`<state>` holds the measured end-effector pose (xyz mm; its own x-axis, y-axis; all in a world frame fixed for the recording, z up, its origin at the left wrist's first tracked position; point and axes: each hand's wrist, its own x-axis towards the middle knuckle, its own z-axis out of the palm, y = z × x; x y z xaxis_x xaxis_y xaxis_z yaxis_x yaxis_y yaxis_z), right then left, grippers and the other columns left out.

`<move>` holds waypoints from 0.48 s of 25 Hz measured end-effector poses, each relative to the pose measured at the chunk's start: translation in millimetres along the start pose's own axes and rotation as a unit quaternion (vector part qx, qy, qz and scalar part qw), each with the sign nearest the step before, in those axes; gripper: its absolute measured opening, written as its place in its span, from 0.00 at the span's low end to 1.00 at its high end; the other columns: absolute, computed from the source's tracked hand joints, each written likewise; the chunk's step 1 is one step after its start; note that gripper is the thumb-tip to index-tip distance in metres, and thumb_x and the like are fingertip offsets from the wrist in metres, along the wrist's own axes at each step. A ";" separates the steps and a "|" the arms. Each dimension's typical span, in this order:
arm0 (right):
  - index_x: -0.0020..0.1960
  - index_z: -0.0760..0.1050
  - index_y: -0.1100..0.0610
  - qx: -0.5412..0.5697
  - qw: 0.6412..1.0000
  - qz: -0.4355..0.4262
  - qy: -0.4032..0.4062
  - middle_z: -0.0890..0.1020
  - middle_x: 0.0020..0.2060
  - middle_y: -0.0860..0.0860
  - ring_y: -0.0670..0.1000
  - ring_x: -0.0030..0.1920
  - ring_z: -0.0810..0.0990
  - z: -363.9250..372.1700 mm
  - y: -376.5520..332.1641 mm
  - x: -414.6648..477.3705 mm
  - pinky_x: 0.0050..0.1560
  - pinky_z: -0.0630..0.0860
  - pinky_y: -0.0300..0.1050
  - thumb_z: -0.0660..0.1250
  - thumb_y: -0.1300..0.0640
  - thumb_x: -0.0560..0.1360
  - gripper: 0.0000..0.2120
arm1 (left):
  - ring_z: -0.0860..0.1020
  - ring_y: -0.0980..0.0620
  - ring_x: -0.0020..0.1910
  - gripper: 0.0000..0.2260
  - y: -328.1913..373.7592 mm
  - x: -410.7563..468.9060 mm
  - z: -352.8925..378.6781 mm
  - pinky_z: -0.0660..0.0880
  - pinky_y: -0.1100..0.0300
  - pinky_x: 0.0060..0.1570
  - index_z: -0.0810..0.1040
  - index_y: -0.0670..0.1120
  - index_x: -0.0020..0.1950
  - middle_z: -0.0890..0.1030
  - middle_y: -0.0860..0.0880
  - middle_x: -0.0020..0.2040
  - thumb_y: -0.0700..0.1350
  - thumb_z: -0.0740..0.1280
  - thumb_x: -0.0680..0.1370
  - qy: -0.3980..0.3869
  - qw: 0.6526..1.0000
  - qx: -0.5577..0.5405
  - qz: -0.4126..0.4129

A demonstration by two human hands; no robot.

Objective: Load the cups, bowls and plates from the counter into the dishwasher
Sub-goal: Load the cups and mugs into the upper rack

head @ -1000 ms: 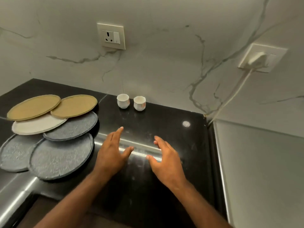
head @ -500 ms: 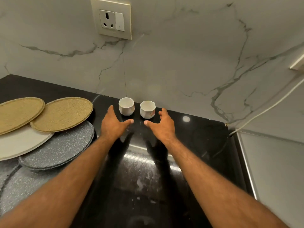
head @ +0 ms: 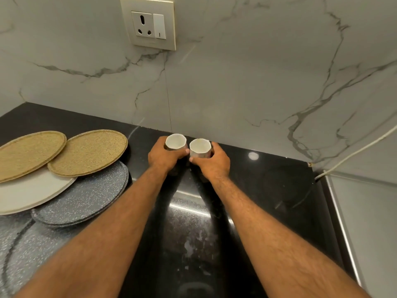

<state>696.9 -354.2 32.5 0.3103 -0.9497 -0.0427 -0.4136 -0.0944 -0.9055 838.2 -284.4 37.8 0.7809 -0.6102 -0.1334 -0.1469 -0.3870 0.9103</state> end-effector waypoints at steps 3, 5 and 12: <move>0.59 0.76 0.44 0.039 0.998 -0.007 -0.046 0.82 0.47 0.38 0.39 0.50 0.81 -36.8 7.4 -51.3 0.52 0.77 0.36 0.83 0.51 0.61 0.29 | 0.80 0.56 0.53 0.26 -8.4 -48.5 -15.3 0.74 0.64 0.46 0.78 0.55 0.59 0.82 0.57 0.52 0.50 0.84 0.65 -0.045 0.998 -0.042 0.005; 0.60 0.77 0.41 0.070 0.996 -0.007 -0.060 0.84 0.51 0.38 0.39 0.53 0.82 -69.7 14.6 -96.7 0.55 0.79 0.39 0.82 0.52 0.61 0.29 | 0.83 0.54 0.54 0.27 -15.6 -97.7 -19.4 0.79 0.58 0.53 0.80 0.55 0.59 0.85 0.55 0.52 0.48 0.85 0.63 -0.062 0.995 -0.078 0.002; 0.66 0.76 0.43 0.104 0.993 -0.006 -0.049 0.83 0.58 0.39 0.42 0.60 0.80 -229.3 51.7 -305.0 0.61 0.78 0.41 0.81 0.50 0.65 0.31 | 0.84 0.53 0.55 0.25 0.2 -354.8 -20.2 0.79 0.50 0.59 0.81 0.53 0.62 0.86 0.52 0.55 0.46 0.83 0.66 -0.152 0.977 -0.151 0.011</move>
<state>384.6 -137.8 95.5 0.3999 -0.9143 -0.0636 -0.2261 -0.0312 -0.9736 573.3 -54.0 93.2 0.5557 -0.8114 -0.1813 0.0609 -0.1777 0.9822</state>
